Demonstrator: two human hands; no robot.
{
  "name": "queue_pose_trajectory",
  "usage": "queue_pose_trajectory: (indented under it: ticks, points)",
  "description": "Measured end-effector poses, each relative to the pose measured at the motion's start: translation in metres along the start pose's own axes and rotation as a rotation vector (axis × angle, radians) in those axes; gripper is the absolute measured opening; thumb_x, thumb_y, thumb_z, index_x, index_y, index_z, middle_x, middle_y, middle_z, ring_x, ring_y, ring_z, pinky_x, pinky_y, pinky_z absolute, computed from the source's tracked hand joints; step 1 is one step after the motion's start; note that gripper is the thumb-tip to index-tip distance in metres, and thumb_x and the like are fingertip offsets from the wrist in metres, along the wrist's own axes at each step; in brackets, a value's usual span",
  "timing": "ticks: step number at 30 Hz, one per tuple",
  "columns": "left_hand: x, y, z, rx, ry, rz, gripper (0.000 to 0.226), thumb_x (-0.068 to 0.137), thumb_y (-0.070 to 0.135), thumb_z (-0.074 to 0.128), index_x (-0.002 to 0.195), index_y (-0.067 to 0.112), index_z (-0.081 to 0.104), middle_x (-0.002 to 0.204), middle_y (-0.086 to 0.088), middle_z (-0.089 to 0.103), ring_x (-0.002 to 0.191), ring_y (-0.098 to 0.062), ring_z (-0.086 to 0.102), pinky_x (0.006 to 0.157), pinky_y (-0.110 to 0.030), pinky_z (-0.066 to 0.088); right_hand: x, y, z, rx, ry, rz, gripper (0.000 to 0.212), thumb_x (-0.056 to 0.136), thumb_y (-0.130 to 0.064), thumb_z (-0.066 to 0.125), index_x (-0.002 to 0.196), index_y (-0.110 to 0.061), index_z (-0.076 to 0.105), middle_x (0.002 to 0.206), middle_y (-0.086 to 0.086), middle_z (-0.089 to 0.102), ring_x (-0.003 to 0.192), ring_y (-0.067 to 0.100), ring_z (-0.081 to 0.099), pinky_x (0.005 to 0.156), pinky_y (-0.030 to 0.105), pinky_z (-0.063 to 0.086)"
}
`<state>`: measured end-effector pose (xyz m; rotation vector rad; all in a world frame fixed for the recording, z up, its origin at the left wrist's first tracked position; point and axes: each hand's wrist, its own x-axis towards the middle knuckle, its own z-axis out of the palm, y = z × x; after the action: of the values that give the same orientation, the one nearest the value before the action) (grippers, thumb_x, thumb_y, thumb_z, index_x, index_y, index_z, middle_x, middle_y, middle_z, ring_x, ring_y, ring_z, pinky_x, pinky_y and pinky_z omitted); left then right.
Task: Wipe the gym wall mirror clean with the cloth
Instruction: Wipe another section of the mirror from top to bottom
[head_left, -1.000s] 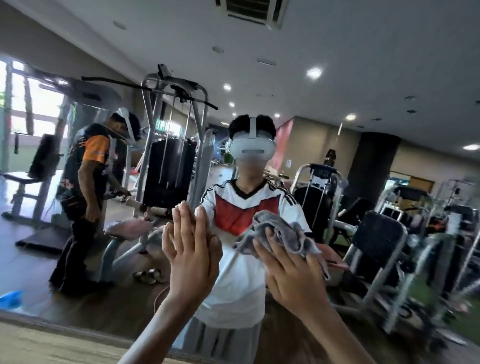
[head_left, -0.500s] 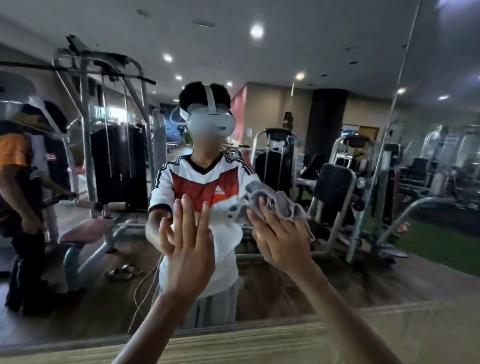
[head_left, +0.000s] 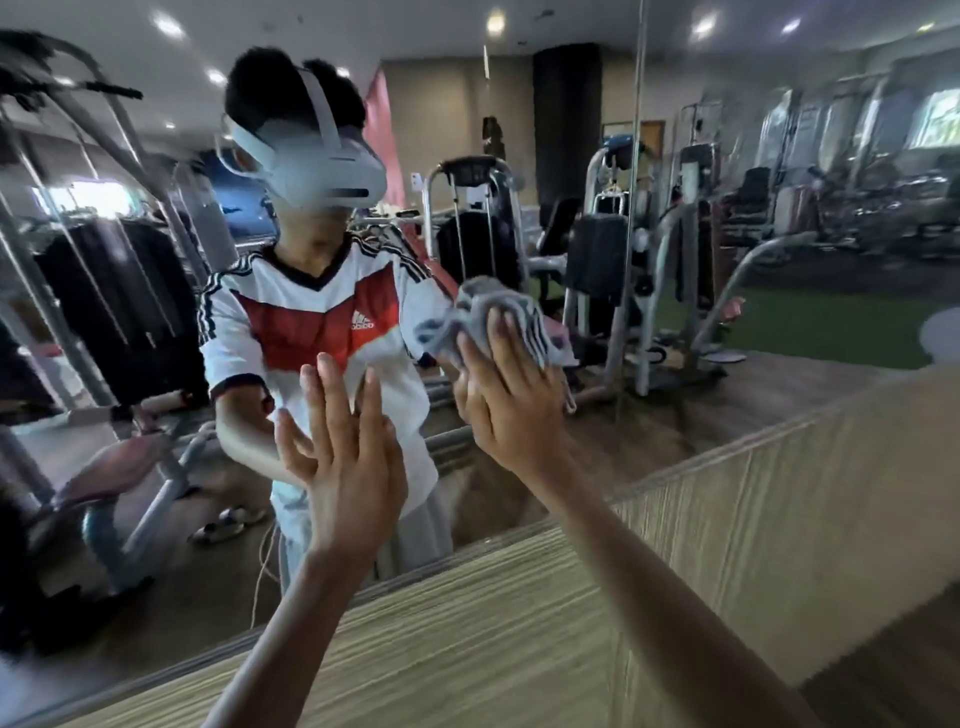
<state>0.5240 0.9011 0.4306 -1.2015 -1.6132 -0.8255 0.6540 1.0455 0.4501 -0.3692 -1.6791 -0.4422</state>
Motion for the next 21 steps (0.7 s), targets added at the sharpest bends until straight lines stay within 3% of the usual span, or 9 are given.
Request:
queue_pose_trajectory:
  ticks: [1, 3, 7, 9, 12, 14, 17, 19, 21]
  points:
    - [-0.002, 0.000, 0.000, -0.005, -0.003, 0.006, 0.060, 0.099, 0.011, 0.049, 0.156, 0.009, 0.029, 0.164, -0.023, 0.008, 0.154, -0.033, 0.002, 0.118, -0.062, 0.005, -0.027, 0.006, -0.001, -0.011, -0.036, -0.060, 0.048, 0.101, -0.023, 0.045, 0.148, -0.020, 0.043, 0.160, 0.008, 0.032, 0.139, 0.025, 0.046, 0.108, 0.045, 0.041]
    - [-0.009, -0.001, 0.001, -0.011, -0.025, 0.032, 0.060, 0.100, 0.014, 0.048, 0.156, 0.010, 0.025, 0.165, -0.020, 0.004, 0.154, -0.033, 0.003, 0.120, -0.057, -0.001, -0.076, 0.021, -0.006, -0.054, -0.045, 0.041, 0.047, 0.102, -0.029, 0.039, 0.148, -0.022, 0.039, 0.165, 0.001, 0.020, 0.140, 0.021, 0.043, 0.103, 0.044, 0.045]
    - [-0.022, 0.001, 0.005, 0.021, -0.020, 0.098, 0.064, 0.100, 0.020, 0.043, 0.159, 0.015, 0.017, 0.166, -0.016, 0.004, 0.155, -0.030, 0.006, 0.120, -0.055, 0.000, -0.063, 0.043, -0.006, 0.020, 0.115, 0.831, 0.058, 0.099, -0.030, 0.037, 0.151, -0.006, 0.036, 0.162, 0.020, 0.019, 0.151, 0.033, 0.017, 0.115, 0.060, 0.027]
    - [-0.025, 0.004, 0.007, 0.036, -0.001, 0.101, 0.065, 0.100, 0.019, 0.045, 0.159, 0.015, 0.018, 0.165, -0.017, 0.010, 0.154, -0.032, 0.010, 0.120, -0.057, 0.004, -0.020, 0.041, -0.007, 0.076, 0.231, 1.038, 0.060, 0.102, -0.033, 0.033, 0.152, -0.001, 0.033, 0.161, 0.024, 0.020, 0.151, 0.037, 0.017, 0.119, 0.057, 0.021]
    - [-0.024, 0.008, 0.009, 0.029, 0.019, 0.088, 0.060, 0.101, 0.019, 0.044, 0.156, 0.012, 0.022, 0.163, -0.019, 0.015, 0.153, -0.033, 0.013, 0.120, -0.057, 0.003, 0.016, -0.002, 0.003, 0.108, 0.227, 0.868, 0.053, 0.106, -0.027, 0.033, 0.154, -0.004, 0.031, 0.163, 0.019, 0.015, 0.153, 0.030, 0.010, 0.124, 0.045, 0.015]
    - [-0.024, 0.007, 0.009, 0.016, 0.016, 0.085, 0.058, 0.102, 0.021, 0.043, 0.156, 0.013, 0.024, 0.162, -0.021, 0.018, 0.152, -0.032, 0.018, 0.121, -0.055, 0.003, -0.004, -0.040, 0.011, 0.124, 0.108, 0.521, 0.050, 0.107, -0.028, 0.031, 0.153, -0.011, 0.031, 0.163, 0.014, 0.014, 0.153, 0.025, 0.010, 0.124, 0.038, 0.014]
    - [-0.035, -0.006, 0.003, 0.041, -0.012, 0.066, 0.059, 0.101, 0.025, 0.048, 0.155, 0.015, 0.027, 0.163, -0.018, 0.021, 0.152, -0.028, 0.019, 0.120, -0.054, 0.008, -0.084, -0.047, 0.015, 0.023, -0.090, 0.065, 0.048, 0.106, -0.032, 0.034, 0.154, -0.028, 0.032, 0.165, 0.003, 0.018, 0.150, 0.024, 0.026, 0.120, 0.036, 0.022]
    - [-0.049, -0.024, -0.007, 0.046, -0.046, 0.029, 0.060, 0.099, 0.027, 0.050, 0.154, 0.017, 0.029, 0.163, -0.018, 0.020, 0.154, -0.026, 0.013, 0.119, -0.056, 0.009, -0.124, -0.028, 0.011, -0.020, -0.094, 0.159, 0.047, 0.107, -0.032, 0.031, 0.154, -0.029, 0.032, 0.166, 0.002, 0.016, 0.150, 0.023, 0.027, 0.114, 0.039, 0.033]
    - [-0.062, -0.048, -0.019, 0.064, -0.067, 0.019, 0.059, 0.098, 0.029, 0.049, 0.153, 0.019, 0.031, 0.163, -0.018, 0.018, 0.155, -0.026, 0.008, 0.120, -0.056, 0.007, -0.121, -0.021, 0.012, -0.009, 0.031, 0.572, 0.048, 0.105, -0.026, 0.032, 0.151, -0.014, 0.037, 0.163, 0.014, 0.019, 0.150, 0.030, 0.024, 0.113, 0.052, 0.033]
